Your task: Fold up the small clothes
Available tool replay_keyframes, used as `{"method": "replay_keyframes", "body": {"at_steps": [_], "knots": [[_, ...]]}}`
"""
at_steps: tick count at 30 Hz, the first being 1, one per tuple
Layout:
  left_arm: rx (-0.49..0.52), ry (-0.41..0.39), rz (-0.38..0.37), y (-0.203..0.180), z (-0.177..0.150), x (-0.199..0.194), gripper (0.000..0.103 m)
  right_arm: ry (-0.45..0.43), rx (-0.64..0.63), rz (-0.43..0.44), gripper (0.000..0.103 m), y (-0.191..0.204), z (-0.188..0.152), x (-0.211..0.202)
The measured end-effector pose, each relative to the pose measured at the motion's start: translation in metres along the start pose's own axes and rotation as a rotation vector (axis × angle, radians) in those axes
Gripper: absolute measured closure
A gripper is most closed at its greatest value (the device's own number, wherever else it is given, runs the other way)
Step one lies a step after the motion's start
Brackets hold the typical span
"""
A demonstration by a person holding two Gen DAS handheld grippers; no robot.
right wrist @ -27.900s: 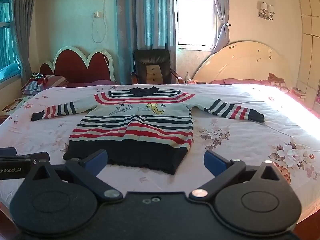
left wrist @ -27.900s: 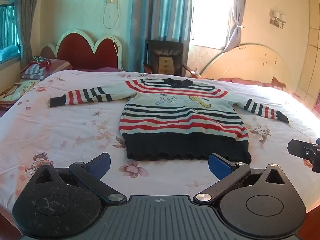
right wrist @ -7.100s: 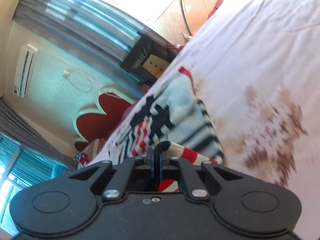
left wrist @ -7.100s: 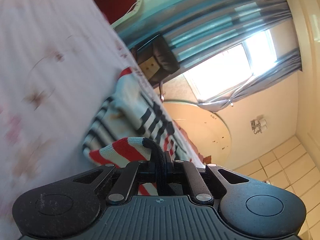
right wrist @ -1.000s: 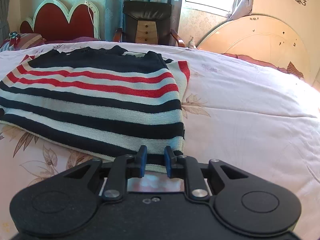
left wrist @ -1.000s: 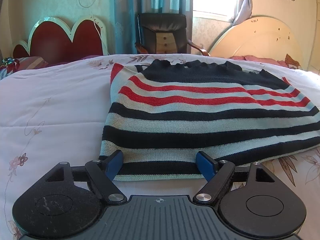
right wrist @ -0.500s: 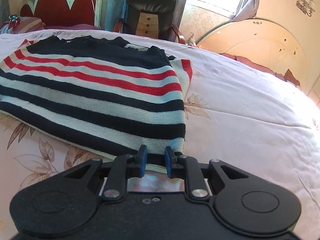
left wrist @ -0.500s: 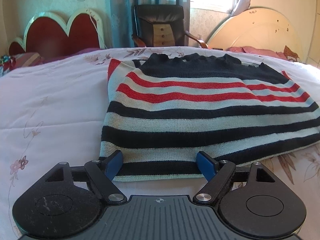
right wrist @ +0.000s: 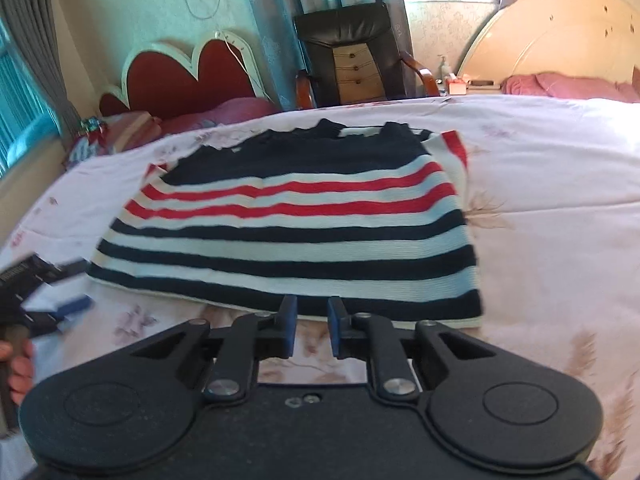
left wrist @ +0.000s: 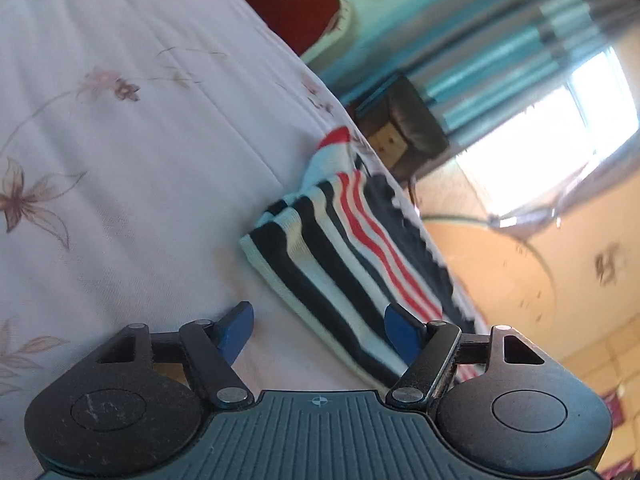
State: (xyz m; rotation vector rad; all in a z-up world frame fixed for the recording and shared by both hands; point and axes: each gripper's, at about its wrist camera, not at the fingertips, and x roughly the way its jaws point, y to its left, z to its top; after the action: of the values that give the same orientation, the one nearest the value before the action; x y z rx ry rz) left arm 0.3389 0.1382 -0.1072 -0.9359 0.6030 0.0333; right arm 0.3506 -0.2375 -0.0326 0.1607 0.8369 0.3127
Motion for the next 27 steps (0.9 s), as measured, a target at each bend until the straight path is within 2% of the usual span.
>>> {"method": "replay_keyframes", "body": {"at_steps": [2,8,13,17,18,19,20,21,23,24,25,26,27], "knots": [[-0.034,-0.015,-0.015,0.004,0.004,0.008,0.031,-0.003,0.028,0.028,0.086,0.005,0.005,0.005],[-0.045,-0.04,-0.025,-0.003,0.021,0.041,0.031,-0.007,0.053,0.064,0.086,0.007,0.021,0.026],[-0.003,-0.075,-0.015,-0.014,0.033,0.065,0.031,-0.02,0.111,0.099,0.095,-0.003,0.036,0.054],[0.079,-0.085,0.01,-0.027,0.038,0.077,0.031,-0.032,0.134,0.142,0.098,-0.003,0.048,0.081],[0.086,-0.09,0.021,-0.028,0.039,0.077,0.041,-0.028,0.136,0.154,0.098,-0.002,0.051,0.089],[0.088,-0.094,0.054,-0.027,0.041,0.077,0.064,-0.026,0.135,0.164,0.099,0.001,0.055,0.097],[0.066,-0.096,0.063,-0.022,0.043,0.078,0.067,-0.024,0.13,0.171,0.099,0.004,0.057,0.103],[0.022,-0.104,0.039,-0.015,0.045,0.077,0.07,-0.022,0.125,0.177,0.099,0.007,0.059,0.109],[-0.004,-0.103,0.02,-0.01,0.045,0.077,0.072,-0.016,0.115,0.187,0.099,0.013,0.063,0.118],[-0.037,-0.097,-0.002,-0.008,0.046,0.076,0.078,-0.008,0.108,0.191,0.099,0.017,0.064,0.123],[-0.115,-0.107,-0.065,-0.001,0.046,0.071,0.079,-0.001,0.099,0.192,0.099,0.021,0.065,0.127],[-0.188,-0.152,-0.165,0.006,0.044,0.063,0.08,0.006,0.092,0.189,0.099,0.023,0.065,0.129],[-0.2,-0.191,-0.215,0.008,0.042,0.055,0.08,0.018,0.082,0.172,0.099,0.025,0.065,0.132]]}}
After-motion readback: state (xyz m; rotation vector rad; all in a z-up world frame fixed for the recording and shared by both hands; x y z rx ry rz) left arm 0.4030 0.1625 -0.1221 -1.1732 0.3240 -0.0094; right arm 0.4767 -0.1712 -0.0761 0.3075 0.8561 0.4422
